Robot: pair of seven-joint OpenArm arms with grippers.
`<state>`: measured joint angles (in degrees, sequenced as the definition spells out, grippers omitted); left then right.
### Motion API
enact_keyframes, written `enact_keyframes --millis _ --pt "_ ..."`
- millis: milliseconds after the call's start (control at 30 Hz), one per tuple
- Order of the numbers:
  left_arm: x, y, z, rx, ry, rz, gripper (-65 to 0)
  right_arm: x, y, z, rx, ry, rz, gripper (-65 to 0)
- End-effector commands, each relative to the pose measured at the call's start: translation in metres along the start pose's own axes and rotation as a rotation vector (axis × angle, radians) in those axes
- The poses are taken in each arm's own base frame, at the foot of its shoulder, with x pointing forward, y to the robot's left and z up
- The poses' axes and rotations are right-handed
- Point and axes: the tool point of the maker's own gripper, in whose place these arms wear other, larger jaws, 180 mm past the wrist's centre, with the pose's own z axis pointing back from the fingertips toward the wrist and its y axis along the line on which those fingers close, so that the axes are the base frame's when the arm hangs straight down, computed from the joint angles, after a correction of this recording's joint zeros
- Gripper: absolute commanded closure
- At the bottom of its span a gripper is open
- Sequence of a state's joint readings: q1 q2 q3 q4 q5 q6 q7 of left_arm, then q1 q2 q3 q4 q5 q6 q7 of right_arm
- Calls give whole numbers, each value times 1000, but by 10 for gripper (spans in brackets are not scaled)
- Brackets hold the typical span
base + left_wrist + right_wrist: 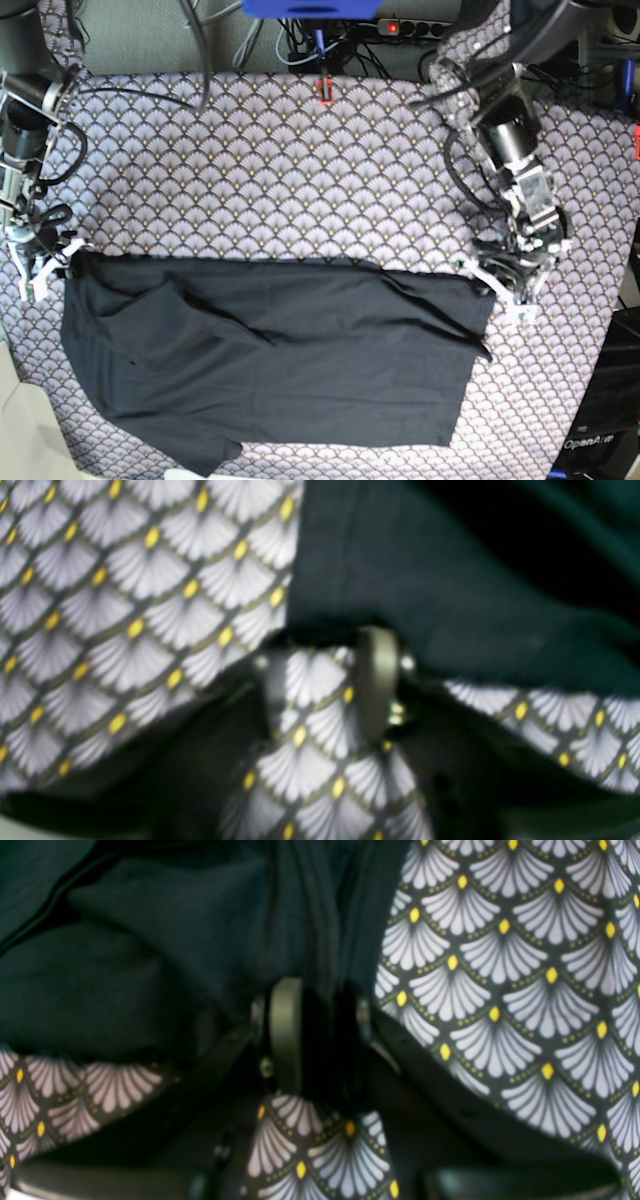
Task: Fold the T-shirt properly
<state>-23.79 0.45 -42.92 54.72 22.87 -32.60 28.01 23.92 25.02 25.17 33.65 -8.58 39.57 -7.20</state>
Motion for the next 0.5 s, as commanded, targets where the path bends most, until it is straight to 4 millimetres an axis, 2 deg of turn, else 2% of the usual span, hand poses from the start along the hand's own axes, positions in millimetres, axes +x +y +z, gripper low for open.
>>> enact_keyframes --millis 0,100,467 --pt "28 3 1 3 -74 -1 -279 5 -3 1 -2 14 19 -127" --pt "31 -1 0 -5 -99 4 -317 5 -3 1 -2 14 19 -127" --pt "34 -1 1 -4 -106 4 -316 4 -3 1 -1 14 20 -127"
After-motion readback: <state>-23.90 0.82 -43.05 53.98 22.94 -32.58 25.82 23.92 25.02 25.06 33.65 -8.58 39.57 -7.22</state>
